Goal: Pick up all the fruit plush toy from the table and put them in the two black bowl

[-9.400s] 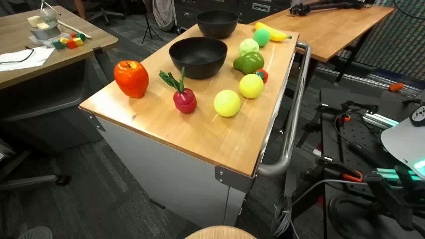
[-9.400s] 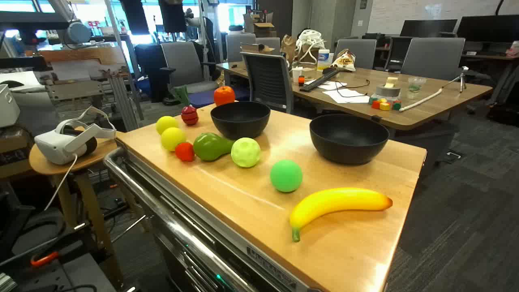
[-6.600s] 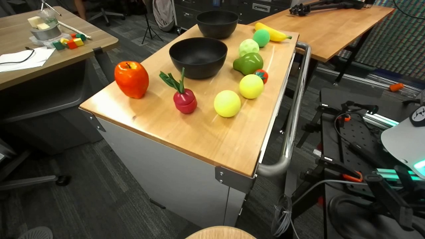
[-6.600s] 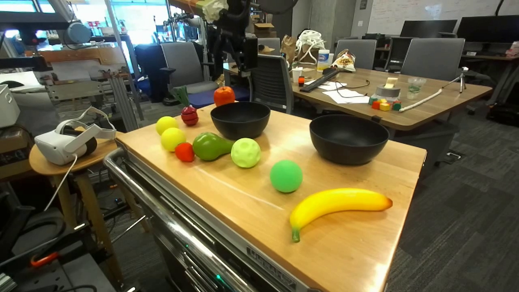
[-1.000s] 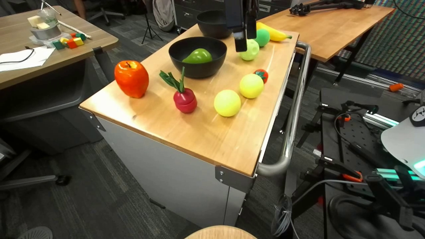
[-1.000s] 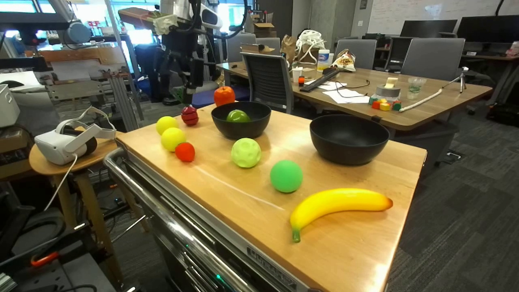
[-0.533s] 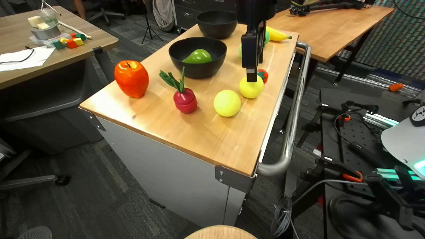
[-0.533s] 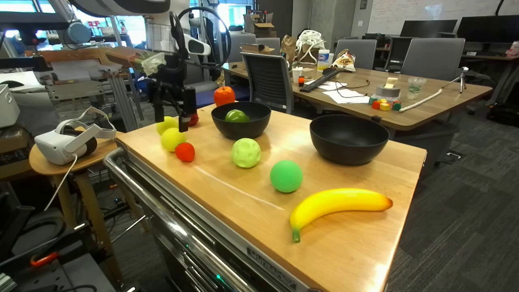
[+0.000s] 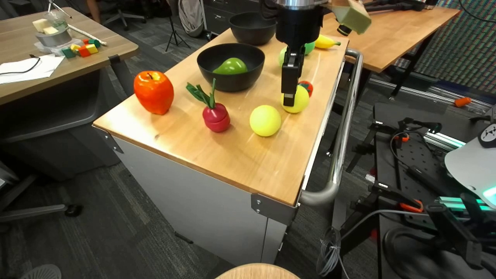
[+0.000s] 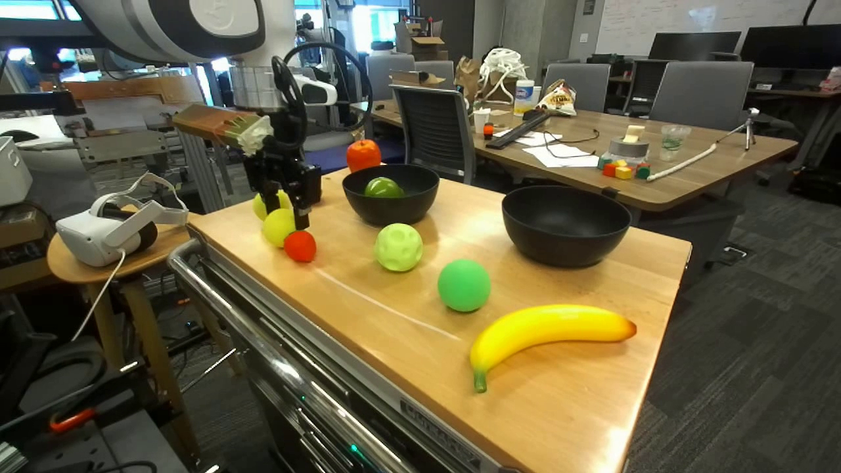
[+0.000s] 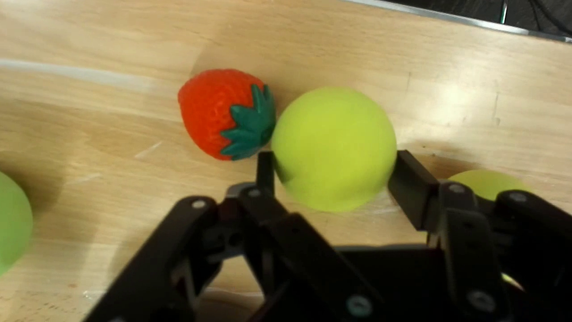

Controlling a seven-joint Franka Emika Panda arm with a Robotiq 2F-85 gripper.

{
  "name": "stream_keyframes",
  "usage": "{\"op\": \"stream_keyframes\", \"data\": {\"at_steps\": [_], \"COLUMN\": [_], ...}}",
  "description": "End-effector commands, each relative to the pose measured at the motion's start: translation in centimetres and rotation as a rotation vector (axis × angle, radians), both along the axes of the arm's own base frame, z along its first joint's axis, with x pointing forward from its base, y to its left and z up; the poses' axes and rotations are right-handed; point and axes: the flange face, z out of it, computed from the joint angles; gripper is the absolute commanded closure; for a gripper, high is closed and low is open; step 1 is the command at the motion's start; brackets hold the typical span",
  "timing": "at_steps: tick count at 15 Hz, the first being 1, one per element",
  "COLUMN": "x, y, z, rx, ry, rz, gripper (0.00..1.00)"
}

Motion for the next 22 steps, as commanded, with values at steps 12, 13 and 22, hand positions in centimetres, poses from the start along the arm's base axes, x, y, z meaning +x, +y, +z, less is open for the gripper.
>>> {"op": "stream_keyframes", "data": {"at_steps": [12,13,22], "x": [7.5,8.8,14.9], "y": [-4.4,-5.2,-5.9], "z": [15.5,14.7,6.6], "rx": [-0.206,-0.177,-0.007], "ry": [-0.374,-0.366,-0.209], "rz": [0.164,0.147,0.123], "gripper": [0.8,0.8,0.31]}}
